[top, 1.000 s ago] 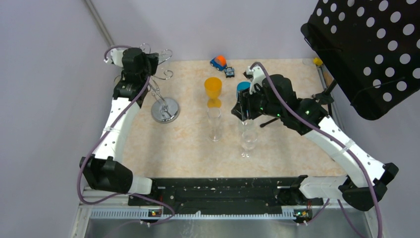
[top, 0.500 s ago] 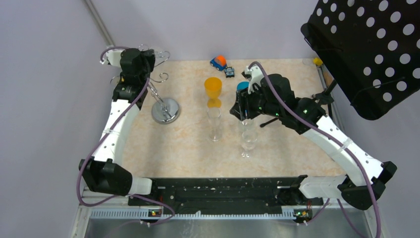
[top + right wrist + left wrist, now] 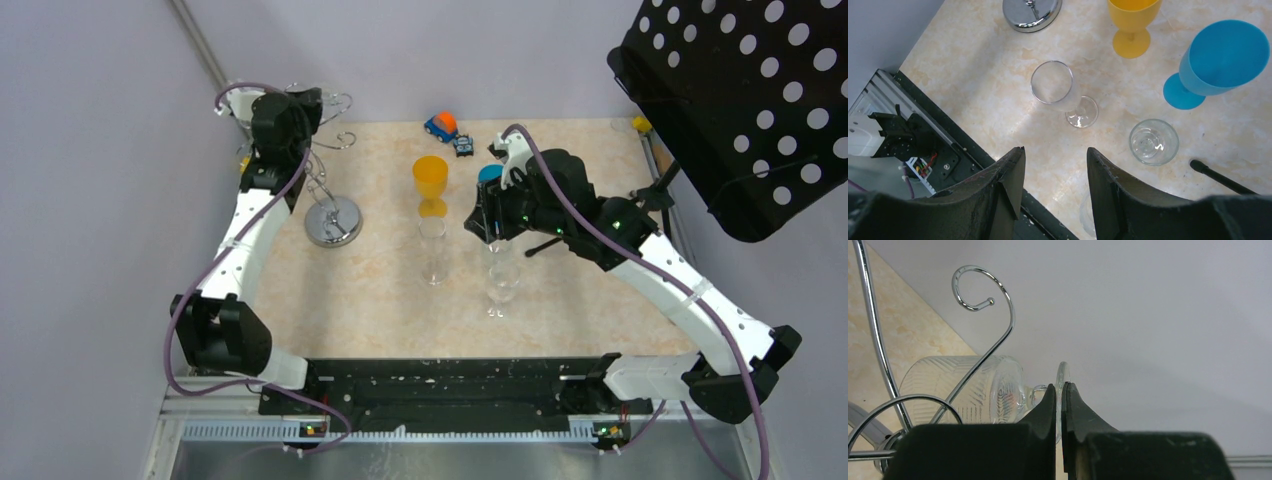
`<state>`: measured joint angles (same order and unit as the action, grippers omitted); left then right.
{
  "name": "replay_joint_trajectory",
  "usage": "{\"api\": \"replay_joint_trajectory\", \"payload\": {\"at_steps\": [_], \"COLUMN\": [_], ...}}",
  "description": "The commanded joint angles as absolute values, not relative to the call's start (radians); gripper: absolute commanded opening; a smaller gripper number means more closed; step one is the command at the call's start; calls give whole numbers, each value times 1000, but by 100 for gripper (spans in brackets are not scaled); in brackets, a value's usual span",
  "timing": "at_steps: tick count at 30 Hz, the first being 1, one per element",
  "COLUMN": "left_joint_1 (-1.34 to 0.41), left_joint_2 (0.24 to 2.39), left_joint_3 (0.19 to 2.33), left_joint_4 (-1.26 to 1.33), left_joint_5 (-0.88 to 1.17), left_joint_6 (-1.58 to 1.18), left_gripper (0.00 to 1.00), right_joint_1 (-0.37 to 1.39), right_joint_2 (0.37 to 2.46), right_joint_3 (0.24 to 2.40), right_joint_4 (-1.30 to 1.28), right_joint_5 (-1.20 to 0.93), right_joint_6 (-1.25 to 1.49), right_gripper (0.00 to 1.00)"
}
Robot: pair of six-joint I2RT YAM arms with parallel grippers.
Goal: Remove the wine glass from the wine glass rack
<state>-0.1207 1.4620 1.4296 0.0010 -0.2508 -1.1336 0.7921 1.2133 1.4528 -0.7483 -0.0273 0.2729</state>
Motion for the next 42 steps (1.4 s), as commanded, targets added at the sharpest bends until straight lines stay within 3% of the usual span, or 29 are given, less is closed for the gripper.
{"api": "replay_joint_trajectory", "payload": {"at_steps": [1, 10, 18, 31, 42], "left_joint_1": [-121, -159, -205, -209, -186], "left_joint_2": [1449, 1431, 1484, 1545, 1509], "left_joint_3": [1461, 1469, 1609, 1691, 1623], "left_joint_4": [267, 151, -53, -93, -30], "left_joint_5": [-198, -407, -537, -578, -575], "left_joint_6": [-1111, -1074, -1012, -843, -1106], "left_gripper": [0, 0, 0, 0, 0], "right_joint_1": [798, 798, 798, 798, 798], "right_joint_2": [1189, 1195, 1199, 1179, 1163], "right_joint_3": [1468, 1467, 1473, 1463, 1451], "right_joint_4": [-727, -719, -719, -726, -726], "right_joint_5": [-16, -8, -4, -3, -3], "right_joint_6": [266, 261, 263, 269, 276], "right_gripper": [50, 50, 50, 50, 50]}}
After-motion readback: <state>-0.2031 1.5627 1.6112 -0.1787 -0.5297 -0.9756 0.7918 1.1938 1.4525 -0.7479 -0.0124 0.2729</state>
